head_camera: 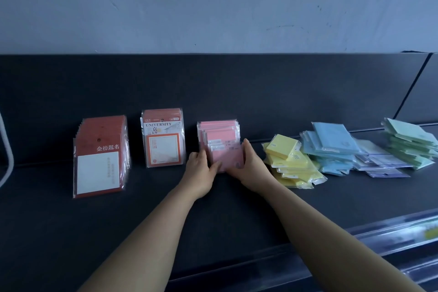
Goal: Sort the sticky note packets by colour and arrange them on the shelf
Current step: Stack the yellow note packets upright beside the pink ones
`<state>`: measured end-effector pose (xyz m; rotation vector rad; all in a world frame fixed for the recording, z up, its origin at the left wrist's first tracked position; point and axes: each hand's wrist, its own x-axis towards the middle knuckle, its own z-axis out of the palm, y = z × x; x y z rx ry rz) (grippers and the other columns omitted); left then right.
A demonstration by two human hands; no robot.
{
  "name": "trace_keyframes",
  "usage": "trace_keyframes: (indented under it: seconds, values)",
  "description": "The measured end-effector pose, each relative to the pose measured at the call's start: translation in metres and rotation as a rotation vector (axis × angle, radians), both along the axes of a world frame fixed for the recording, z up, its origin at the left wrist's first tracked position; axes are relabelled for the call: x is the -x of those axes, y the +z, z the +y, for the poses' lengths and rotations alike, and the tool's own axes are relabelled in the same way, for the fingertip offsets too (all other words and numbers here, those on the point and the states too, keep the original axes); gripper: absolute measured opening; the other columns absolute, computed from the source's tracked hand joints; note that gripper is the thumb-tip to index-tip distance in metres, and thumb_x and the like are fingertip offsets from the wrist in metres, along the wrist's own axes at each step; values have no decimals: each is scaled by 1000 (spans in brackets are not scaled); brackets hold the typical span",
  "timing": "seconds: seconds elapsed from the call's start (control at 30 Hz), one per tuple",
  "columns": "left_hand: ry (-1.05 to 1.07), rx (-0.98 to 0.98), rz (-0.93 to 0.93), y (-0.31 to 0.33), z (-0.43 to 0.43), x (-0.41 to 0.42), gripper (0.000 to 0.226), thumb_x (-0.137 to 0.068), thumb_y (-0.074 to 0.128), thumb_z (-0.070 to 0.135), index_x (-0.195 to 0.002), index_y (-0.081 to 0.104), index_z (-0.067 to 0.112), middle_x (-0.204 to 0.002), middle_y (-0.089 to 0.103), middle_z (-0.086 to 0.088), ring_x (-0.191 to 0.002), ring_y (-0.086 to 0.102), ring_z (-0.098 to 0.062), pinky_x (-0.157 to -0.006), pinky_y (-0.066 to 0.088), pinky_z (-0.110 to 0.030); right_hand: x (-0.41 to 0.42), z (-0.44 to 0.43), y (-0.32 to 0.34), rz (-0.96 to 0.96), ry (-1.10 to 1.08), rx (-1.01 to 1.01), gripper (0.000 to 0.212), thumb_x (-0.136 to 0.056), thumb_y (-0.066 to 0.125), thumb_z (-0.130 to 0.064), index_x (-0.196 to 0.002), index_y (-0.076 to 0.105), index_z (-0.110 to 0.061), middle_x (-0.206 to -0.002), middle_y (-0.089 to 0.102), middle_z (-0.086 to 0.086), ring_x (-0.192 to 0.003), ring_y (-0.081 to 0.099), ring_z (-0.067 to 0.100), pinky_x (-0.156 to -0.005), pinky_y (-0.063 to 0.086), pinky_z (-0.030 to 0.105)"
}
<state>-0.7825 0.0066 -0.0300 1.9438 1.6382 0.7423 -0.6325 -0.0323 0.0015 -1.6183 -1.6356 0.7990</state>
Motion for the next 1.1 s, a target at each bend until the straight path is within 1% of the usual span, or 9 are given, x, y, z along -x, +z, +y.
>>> trace_keyframes:
  seconds: [0.1,0.27,0.33,0.43,0.63,0.73,0.8,0.9,1.1]
  values:
    - [-2,17,-68,0,0,2,52,-99,47,37,-141,37,8,-127,40,-11,-117,47,-24,-98,35,-28,4,-11,3,-73,28,-48,62,-90,54,-8,-142,20,-3,-143,31,11,-127,34,19,-84,24,7]
    - [52,55,-97,8,0,1,38,-98,45,37,-119,50,6,-122,50,-15,-102,55,-25,-86,42,-33,-15,-45,15,-157,64,-264,53,-95,40,1,-145,29,-11,-127,40,-11,-115,30,-10,-85,16,-8]
    - [127,-83,-68,19,-6,-7,34,-96,49,34,-110,52,3,-115,52,-18,-102,54,-30,-86,42,-35,-33,-52,17,-183,-23,-361,52,-94,39,0,-144,37,-14,-139,46,-6,-126,39,3,-92,20,-1]
    - [136,-287,-38,39,-24,-31,44,-95,53,29,-130,47,4,-126,48,-18,-117,46,-33,-102,37,-39,-69,-51,15,-203,-178,-498,46,-91,43,2,-133,52,-14,-134,54,-3,-123,47,10,-94,25,4]
    - [-31,-56,-180,61,-41,-107,58,-96,49,41,-145,38,13,-142,48,-3,-124,50,-17,-91,37,-24,-134,-35,6,-440,-266,-449,27,-88,48,-8,-106,68,-8,-113,64,4,-115,54,24,-102,33,25]
    - [12,41,-133,63,-34,-134,68,-93,52,48,-147,34,10,-149,41,-5,-134,41,-22,-103,37,-31,-151,-25,-6,-645,-137,-523,30,-86,46,-15,-99,72,-10,-116,67,4,-128,49,30,-115,24,45]
    - [78,85,-107,63,-31,-150,64,-89,57,49,-137,45,9,-140,49,-7,-125,48,-24,-97,40,-33,-161,-18,-7,-790,-78,-518,33,-91,42,-18,-104,72,-15,-125,63,2,-137,39,29,-117,16,47]
    - [173,79,-170,61,-28,-162,33,-82,69,41,-95,60,11,-97,64,-6,-84,59,-21,-72,46,-32,-173,-11,-4,-853,-3,-452,41,-96,29,-25,-116,66,-21,-128,60,-5,-138,37,27,-117,14,50]
    - [251,154,-350,54,-29,-160,33,-77,75,27,-94,64,0,-86,68,-11,-71,58,-21,-63,41,-29,-197,-9,-10,-844,25,-465,36,-89,37,-25,-105,69,-25,-114,66,-8,-118,57,24,-102,40,46]
